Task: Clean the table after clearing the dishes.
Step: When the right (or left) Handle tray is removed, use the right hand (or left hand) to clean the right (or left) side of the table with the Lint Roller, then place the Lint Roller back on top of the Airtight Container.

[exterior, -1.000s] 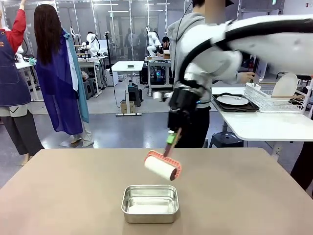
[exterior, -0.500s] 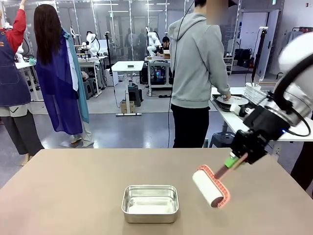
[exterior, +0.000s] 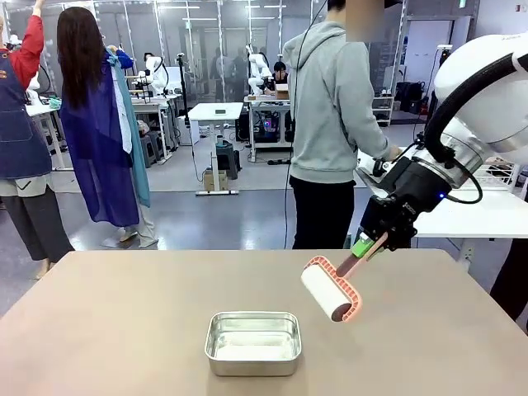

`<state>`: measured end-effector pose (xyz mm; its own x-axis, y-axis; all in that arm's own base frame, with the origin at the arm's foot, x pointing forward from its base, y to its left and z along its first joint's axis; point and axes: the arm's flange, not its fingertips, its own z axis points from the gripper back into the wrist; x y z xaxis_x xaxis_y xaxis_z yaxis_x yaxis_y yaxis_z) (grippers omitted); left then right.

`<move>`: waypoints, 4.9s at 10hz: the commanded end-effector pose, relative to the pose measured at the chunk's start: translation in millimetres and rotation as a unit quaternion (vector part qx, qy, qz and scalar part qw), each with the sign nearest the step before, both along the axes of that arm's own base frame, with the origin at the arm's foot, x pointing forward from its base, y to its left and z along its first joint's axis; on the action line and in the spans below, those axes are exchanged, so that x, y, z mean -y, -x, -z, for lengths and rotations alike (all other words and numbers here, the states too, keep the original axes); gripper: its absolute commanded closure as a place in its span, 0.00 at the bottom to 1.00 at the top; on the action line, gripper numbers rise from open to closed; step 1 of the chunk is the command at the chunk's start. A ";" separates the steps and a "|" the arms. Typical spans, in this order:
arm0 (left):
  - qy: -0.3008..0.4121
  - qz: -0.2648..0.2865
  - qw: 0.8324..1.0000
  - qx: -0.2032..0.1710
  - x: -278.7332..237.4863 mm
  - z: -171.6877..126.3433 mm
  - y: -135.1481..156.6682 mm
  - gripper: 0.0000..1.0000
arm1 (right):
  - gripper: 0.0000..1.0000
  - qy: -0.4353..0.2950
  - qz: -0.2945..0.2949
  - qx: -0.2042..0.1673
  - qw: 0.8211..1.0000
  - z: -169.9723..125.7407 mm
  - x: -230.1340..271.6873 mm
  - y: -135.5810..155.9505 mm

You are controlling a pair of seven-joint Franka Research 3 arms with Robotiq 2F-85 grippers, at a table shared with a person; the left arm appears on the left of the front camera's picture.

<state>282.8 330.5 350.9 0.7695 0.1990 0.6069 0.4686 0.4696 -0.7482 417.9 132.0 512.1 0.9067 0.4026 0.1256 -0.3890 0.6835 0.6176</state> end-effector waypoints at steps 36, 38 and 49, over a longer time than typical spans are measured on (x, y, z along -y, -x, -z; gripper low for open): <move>-0.004 0.004 1.000 -0.001 1.8 -3.2 5.3 0.01 | 0.78 0.137 0.211 0.101 0.963 -15.8 233.3 -15.0; -0.004 0.004 1.000 -0.001 1.8 -3.2 5.3 0.01 | 0.78 0.141 0.185 0.085 0.969 -27.8 229.0 -6.6; -0.004 0.004 1.000 -0.001 1.8 -3.2 5.3 0.01 | 0.78 0.128 0.204 0.104 0.965 -24.0 231.5 -12.5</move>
